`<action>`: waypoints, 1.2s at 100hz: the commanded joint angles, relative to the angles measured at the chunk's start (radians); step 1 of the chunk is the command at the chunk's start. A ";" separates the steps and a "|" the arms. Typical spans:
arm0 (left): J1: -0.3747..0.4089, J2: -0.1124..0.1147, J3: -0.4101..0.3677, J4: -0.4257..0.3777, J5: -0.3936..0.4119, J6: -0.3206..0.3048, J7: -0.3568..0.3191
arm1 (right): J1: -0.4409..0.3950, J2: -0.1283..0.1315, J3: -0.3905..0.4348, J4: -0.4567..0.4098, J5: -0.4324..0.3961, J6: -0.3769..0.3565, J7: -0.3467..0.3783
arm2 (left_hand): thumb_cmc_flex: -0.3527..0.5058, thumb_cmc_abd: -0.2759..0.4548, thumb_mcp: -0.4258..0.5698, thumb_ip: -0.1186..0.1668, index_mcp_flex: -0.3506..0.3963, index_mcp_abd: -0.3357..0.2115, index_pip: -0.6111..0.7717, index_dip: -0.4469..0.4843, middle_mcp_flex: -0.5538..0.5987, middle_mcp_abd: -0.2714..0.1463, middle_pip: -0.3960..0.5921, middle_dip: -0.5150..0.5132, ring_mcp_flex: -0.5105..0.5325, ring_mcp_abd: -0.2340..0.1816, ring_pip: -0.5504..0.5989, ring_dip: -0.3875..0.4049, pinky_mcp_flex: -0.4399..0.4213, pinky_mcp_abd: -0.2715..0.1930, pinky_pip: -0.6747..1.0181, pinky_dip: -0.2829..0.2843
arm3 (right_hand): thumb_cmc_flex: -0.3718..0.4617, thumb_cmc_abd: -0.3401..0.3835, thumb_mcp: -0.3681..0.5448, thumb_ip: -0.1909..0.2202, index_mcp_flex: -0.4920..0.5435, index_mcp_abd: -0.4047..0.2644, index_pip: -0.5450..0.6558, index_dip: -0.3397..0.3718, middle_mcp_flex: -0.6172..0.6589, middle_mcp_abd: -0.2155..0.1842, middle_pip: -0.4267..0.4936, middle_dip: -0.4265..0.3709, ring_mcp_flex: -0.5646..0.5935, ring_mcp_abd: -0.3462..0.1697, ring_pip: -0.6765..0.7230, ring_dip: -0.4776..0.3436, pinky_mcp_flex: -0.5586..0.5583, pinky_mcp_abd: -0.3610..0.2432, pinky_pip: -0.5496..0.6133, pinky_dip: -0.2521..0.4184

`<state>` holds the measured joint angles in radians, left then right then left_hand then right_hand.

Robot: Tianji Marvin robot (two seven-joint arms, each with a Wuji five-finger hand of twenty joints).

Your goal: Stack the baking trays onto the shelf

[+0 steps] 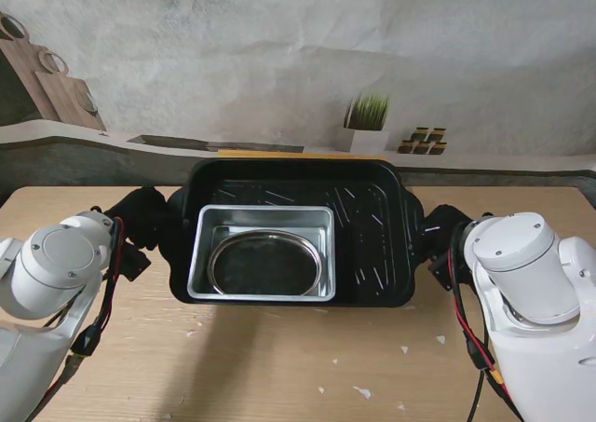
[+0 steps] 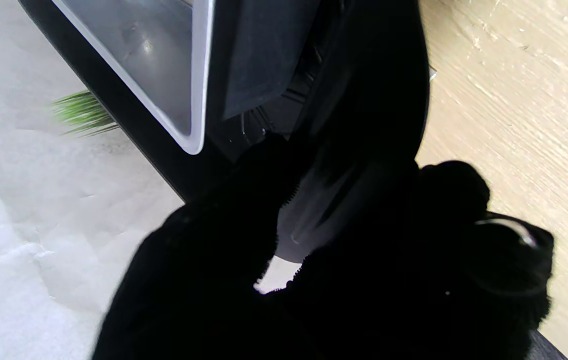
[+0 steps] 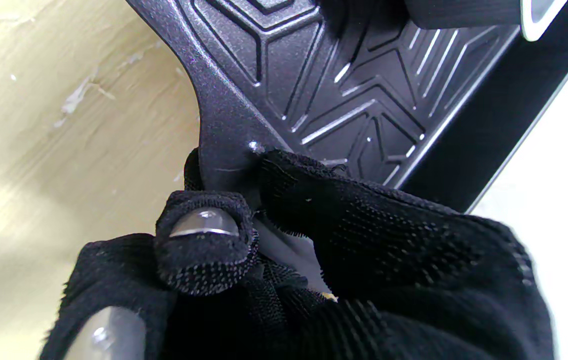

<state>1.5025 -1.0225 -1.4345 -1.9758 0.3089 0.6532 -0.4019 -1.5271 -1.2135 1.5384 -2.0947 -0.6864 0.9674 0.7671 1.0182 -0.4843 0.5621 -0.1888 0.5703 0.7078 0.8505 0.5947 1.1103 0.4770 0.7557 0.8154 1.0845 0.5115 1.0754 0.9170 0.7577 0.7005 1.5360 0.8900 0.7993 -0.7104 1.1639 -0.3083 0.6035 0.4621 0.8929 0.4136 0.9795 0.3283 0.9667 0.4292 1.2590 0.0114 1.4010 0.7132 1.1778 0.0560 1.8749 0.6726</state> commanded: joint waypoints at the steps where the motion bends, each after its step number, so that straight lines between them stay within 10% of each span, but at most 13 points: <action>1: -0.030 -0.019 0.029 -0.053 -0.025 -0.017 -0.037 | 0.032 -0.037 -0.034 -0.036 0.023 0.047 0.064 | 0.103 0.005 0.092 0.056 0.056 -0.355 0.146 0.005 0.080 -0.177 0.126 0.034 0.066 0.000 0.052 0.038 0.036 -0.016 0.089 0.002 | 0.069 0.040 0.065 0.070 0.123 -0.335 0.082 -0.002 0.026 -0.101 0.099 0.043 0.053 0.074 0.075 0.018 0.045 -0.394 0.133 0.028; 56: -0.249 -0.028 0.124 0.131 -0.046 0.025 -0.030 | 0.243 -0.077 -0.077 0.159 -0.045 0.048 0.156 | 0.102 0.007 0.090 0.057 0.056 -0.358 0.146 0.007 0.077 -0.177 0.130 0.039 0.063 -0.002 0.057 0.044 0.035 -0.020 0.093 0.002 | 0.069 0.048 0.057 0.071 0.123 -0.338 0.083 -0.003 0.025 -0.103 0.098 0.048 0.053 0.073 0.080 0.021 0.046 -0.399 0.135 0.034; 120: -0.539 -0.076 0.267 0.430 -0.113 0.013 0.033 | 0.472 -0.021 -0.182 0.434 0.173 0.048 0.015 | 0.105 0.010 0.082 0.058 0.054 -0.359 0.144 0.010 0.071 -0.174 0.135 0.047 0.057 0.001 0.062 0.052 0.023 -0.024 0.099 0.013 | 0.068 0.056 0.047 0.072 0.121 -0.345 0.086 -0.003 0.025 -0.108 0.097 0.050 0.053 0.068 0.085 0.023 0.047 -0.405 0.138 0.038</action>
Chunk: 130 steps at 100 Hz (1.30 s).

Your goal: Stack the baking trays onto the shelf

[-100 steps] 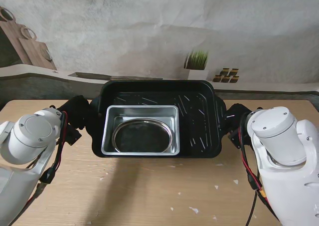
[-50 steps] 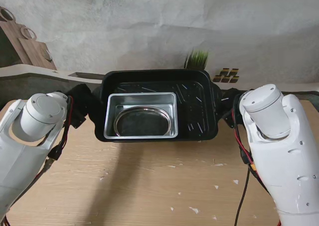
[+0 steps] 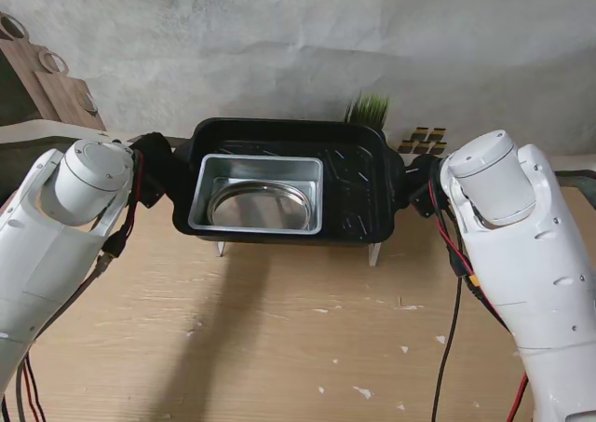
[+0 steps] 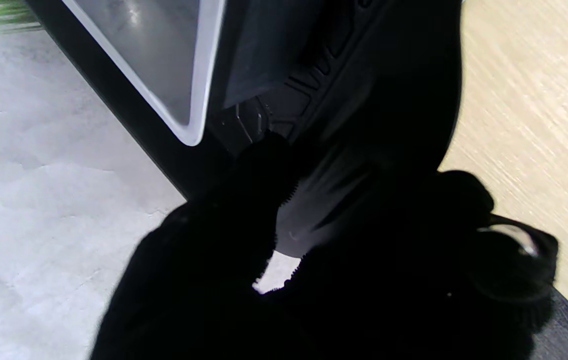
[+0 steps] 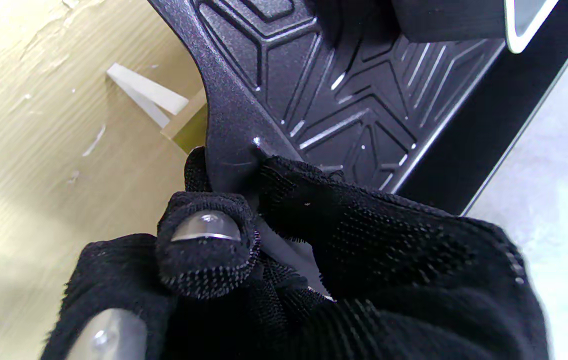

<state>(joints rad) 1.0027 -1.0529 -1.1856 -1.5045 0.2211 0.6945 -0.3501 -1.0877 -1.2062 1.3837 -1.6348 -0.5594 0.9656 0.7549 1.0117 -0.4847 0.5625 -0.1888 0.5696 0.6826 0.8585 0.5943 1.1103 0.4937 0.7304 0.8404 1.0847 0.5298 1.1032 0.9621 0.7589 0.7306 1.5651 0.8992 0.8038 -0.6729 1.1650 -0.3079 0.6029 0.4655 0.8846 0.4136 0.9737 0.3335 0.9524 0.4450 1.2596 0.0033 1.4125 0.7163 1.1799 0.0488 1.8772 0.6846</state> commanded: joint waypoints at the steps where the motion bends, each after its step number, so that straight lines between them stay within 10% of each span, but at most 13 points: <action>1: -0.043 -0.047 0.020 -0.037 -0.027 -0.029 -0.017 | 0.036 -0.028 -0.029 -0.022 0.050 0.050 0.024 | 0.111 0.011 0.082 0.058 0.054 -0.335 0.136 0.010 0.071 -0.190 0.160 0.022 0.056 -0.018 0.034 0.007 0.022 -0.054 0.070 0.003 | 0.063 0.018 0.046 0.072 0.122 -0.349 0.094 -0.003 0.031 -0.114 0.111 0.034 0.053 0.076 0.073 0.020 0.045 -0.398 0.136 0.026; 31: -0.124 -0.083 0.072 0.085 -0.074 -0.053 0.042 | 0.143 0.032 -0.118 0.103 0.259 0.050 -0.131 | 0.117 0.013 0.077 0.061 0.051 -0.334 0.134 0.011 0.063 -0.184 0.160 0.024 0.040 -0.007 0.032 0.013 0.000 -0.054 0.068 0.014 | 0.064 0.022 0.043 0.072 0.121 -0.350 0.095 -0.004 0.030 -0.115 0.111 0.035 0.053 0.076 0.075 0.020 0.046 -0.399 0.136 0.027; 48: -0.157 -0.104 0.098 0.148 -0.091 -0.068 0.080 | 0.228 0.126 -0.261 0.162 0.538 0.048 -0.323 | 0.120 0.016 0.071 0.062 0.049 -0.336 0.133 0.012 0.059 -0.183 0.160 0.025 0.034 -0.005 0.030 0.015 -0.006 -0.055 0.066 0.020 | 0.063 0.025 0.040 0.072 0.121 -0.353 0.095 -0.004 0.030 -0.117 0.111 0.035 0.052 0.076 0.076 0.020 0.046 -0.400 0.137 0.027; 130: -0.253 -0.215 0.172 0.449 -0.169 -0.212 0.302 | 0.304 0.072 -0.321 0.369 0.552 -0.082 -0.365 | 0.087 0.015 0.055 0.061 0.069 -0.364 0.083 -0.029 0.015 -0.190 0.135 0.014 -0.042 0.030 -0.028 0.021 -0.093 -0.039 -0.014 0.073 | 0.039 0.082 -0.061 0.092 0.075 -0.396 0.093 -0.042 0.010 -0.175 0.087 0.004 0.049 0.152 -0.047 -0.062 0.030 -0.313 0.089 -0.021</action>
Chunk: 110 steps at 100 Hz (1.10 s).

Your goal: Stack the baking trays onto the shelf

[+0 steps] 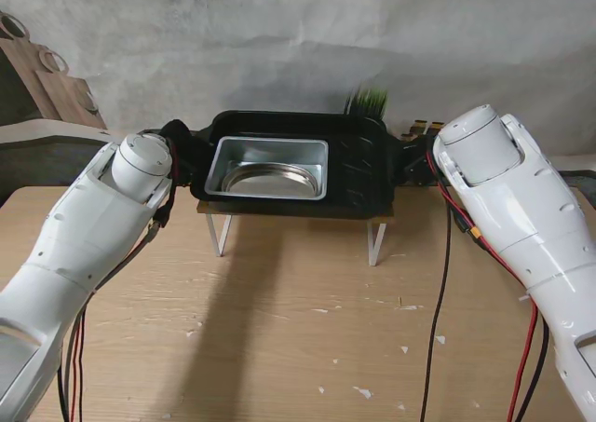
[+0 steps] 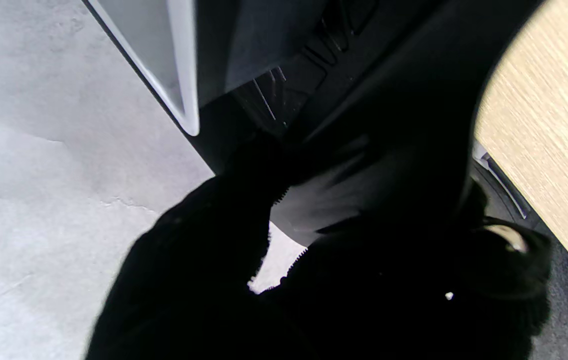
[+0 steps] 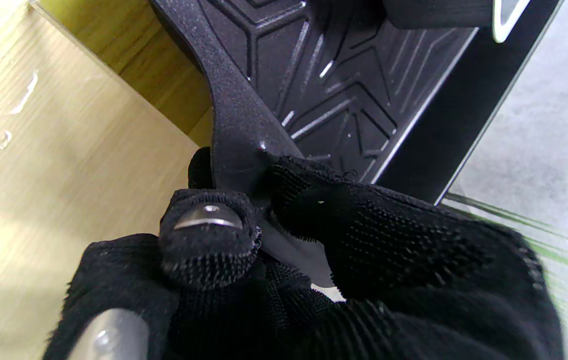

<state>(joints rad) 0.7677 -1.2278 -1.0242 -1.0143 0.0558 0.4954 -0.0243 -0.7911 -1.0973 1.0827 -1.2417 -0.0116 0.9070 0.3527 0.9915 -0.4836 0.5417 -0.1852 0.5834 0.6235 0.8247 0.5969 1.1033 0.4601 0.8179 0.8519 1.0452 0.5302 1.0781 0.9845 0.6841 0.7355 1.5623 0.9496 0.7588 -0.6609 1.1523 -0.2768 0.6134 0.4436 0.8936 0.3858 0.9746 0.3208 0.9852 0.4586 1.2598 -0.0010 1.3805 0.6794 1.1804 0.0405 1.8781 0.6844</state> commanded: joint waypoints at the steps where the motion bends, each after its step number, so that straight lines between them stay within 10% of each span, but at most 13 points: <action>1: -0.018 -0.040 0.011 -0.041 -0.004 -0.012 -0.024 | 0.008 -0.036 -0.022 -0.023 0.001 -0.025 0.040 | 0.101 0.012 0.074 0.056 0.052 -0.305 0.112 -0.035 0.019 -0.157 0.047 0.002 -0.005 0.029 -0.004 -0.001 -0.020 -0.044 -0.012 0.023 | 0.083 0.072 -0.056 0.064 0.062 -0.375 0.086 -0.017 0.008 -0.164 0.053 -0.011 0.050 0.156 -0.020 -0.030 0.030 -0.302 0.087 -0.025; 15: -0.015 -0.039 0.011 -0.033 0.003 -0.004 -0.025 | 0.011 -0.027 -0.036 -0.015 -0.031 -0.035 0.054 | 0.018 0.002 0.083 0.046 0.013 -0.287 0.021 -0.100 -0.059 -0.140 -0.017 0.013 -0.112 0.054 -0.084 -0.011 -0.130 -0.055 -0.094 0.038 | -0.074 0.045 -0.114 0.094 0.014 -0.360 0.060 -0.039 -0.061 -0.172 0.031 -0.028 0.005 0.204 -0.115 -0.095 0.014 -0.226 0.031 -0.091; 26: -0.012 -0.039 0.011 -0.027 0.015 -0.009 -0.015 | 0.007 -0.022 -0.045 -0.011 -0.060 -0.044 0.059 | -0.084 0.018 0.165 0.041 -0.029 -0.277 -0.068 -0.101 -0.158 -0.120 -0.116 -0.008 -0.243 0.067 -0.192 -0.030 -0.272 -0.086 -0.201 0.038 | -0.295 0.095 -0.108 0.190 0.024 -0.338 -0.095 0.101 -0.135 -0.180 0.023 0.011 -0.093 0.232 -0.151 -0.101 -0.001 -0.167 -0.019 -0.167; 59: 0.002 -0.034 -0.003 -0.036 0.021 0.011 -0.020 | -0.026 -0.015 -0.043 -0.029 -0.135 -0.057 0.036 | -0.229 0.075 0.216 0.101 -0.143 -0.283 -0.269 -0.157 -0.499 -0.125 -0.397 -0.409 -0.605 -0.009 -0.570 -0.286 -0.577 -0.199 -0.520 -0.215 | -0.422 0.135 -0.217 0.203 -0.165 -0.313 -0.195 0.131 -0.408 -0.167 -0.054 -0.013 -0.560 0.261 -0.382 -0.140 -0.499 0.053 -0.220 -0.079; 79: 0.022 -0.032 -0.033 -0.044 0.015 0.000 -0.004 | -0.054 0.000 -0.026 -0.065 -0.190 -0.044 0.035 | -0.248 0.099 0.167 0.104 -0.214 -0.306 -0.328 -0.185 -0.693 -0.183 -0.433 -0.432 -0.787 -0.115 -0.714 -0.327 -0.735 -0.290 -0.707 -0.225 | -0.469 0.198 -0.300 0.212 -0.288 -0.317 -0.216 0.107 -0.579 -0.195 -0.056 -0.018 -0.786 0.221 -0.426 -0.133 -0.733 0.021 -0.289 0.013; 110: 0.037 -0.022 -0.080 -0.036 0.024 -0.023 -0.002 | -0.126 0.012 0.066 -0.132 -0.215 0.005 0.008 | -0.279 0.110 0.147 0.106 -0.224 -0.323 -0.347 -0.189 -0.731 -0.202 -0.459 -0.435 -0.812 -0.146 -0.808 -0.317 -0.765 -0.321 -0.848 -0.151 | -0.497 0.228 -0.358 0.213 -0.325 -0.320 -0.208 0.115 -0.645 -0.212 -0.041 -0.019 -0.879 0.205 -0.426 -0.129 -0.836 -0.006 -0.313 0.056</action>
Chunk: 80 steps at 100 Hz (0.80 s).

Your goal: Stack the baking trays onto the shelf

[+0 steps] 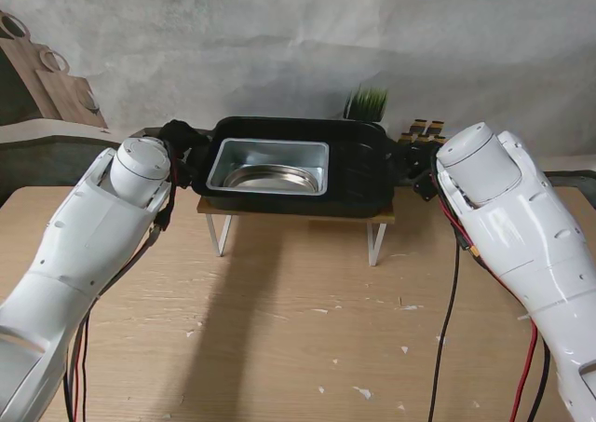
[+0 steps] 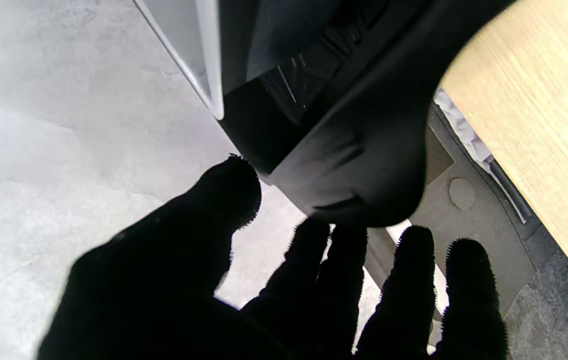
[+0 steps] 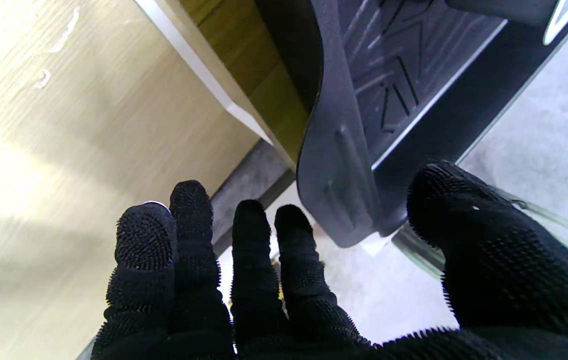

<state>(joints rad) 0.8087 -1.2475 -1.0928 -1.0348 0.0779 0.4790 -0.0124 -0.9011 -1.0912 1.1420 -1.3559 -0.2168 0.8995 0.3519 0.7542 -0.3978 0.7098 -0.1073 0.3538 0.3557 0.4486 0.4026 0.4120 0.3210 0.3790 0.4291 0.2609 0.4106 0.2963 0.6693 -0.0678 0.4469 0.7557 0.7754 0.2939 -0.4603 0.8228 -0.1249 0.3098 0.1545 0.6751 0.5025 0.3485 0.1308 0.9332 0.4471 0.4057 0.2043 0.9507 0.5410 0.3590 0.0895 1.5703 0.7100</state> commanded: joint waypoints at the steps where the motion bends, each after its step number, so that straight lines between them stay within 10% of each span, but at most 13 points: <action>1: -0.004 -0.001 -0.013 -0.017 0.003 -0.007 -0.014 | -0.019 0.006 0.010 -0.021 -0.012 0.014 0.008 | -0.042 0.024 -0.021 0.029 0.006 -0.055 0.027 0.004 -0.040 -0.062 -0.022 -0.013 -0.028 -0.027 -0.030 -0.003 -0.014 -0.033 -0.047 0.023 | -0.033 0.028 -0.029 0.061 -0.021 -0.031 0.010 -0.001 -0.020 -0.022 0.011 -0.008 -0.025 0.000 0.003 0.009 -0.015 -0.055 -0.005 0.031; 39: 0.063 0.043 -0.094 -0.114 0.066 -0.016 -0.058 | -0.144 0.029 0.132 -0.145 -0.073 0.043 -0.003 | -0.065 0.045 -0.057 0.030 0.026 -0.099 -0.143 -0.099 -0.109 -0.093 -0.103 -0.085 -0.100 -0.105 -0.196 -0.078 -0.004 -0.087 -0.484 0.068 | -0.023 0.045 -0.050 0.066 -0.052 -0.037 -0.022 -0.019 -0.068 -0.030 -0.054 -0.043 -0.072 -0.018 -0.125 -0.055 -0.111 0.023 -0.201 -0.007; 80: 0.353 0.100 -0.276 -0.491 0.111 -0.017 -0.117 | -0.434 0.026 0.250 -0.454 -0.146 -0.015 -0.052 | -0.059 0.145 -0.178 0.044 0.051 -0.105 -0.221 -0.128 -0.131 -0.082 -0.142 -0.104 -0.173 -0.134 -0.218 -0.123 -0.060 -0.136 -0.566 0.068 | 0.001 0.064 -0.037 0.073 -0.057 -0.051 -0.058 -0.072 -0.074 -0.032 -0.135 -0.074 -0.109 -0.037 -0.275 -0.128 -0.177 0.076 -0.419 -0.085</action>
<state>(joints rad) 1.1211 -1.1587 -1.3571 -1.4914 0.1948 0.4649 -0.1169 -1.2898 -1.0514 1.3932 -1.7724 -0.3666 0.8955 0.2980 0.7068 -0.2882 0.5487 -0.0824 0.3785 0.2798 0.2482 0.2860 0.3015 0.2702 0.2556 0.3338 0.1233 0.3041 0.0928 0.5593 -0.1078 0.3464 0.2207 0.8499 0.2931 -0.4248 0.7929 -0.1039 0.2743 0.1440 0.6271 0.4440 0.2967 0.1303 0.8143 0.3816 0.3341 0.1941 0.6859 0.4248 0.1957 0.1537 1.1663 0.6353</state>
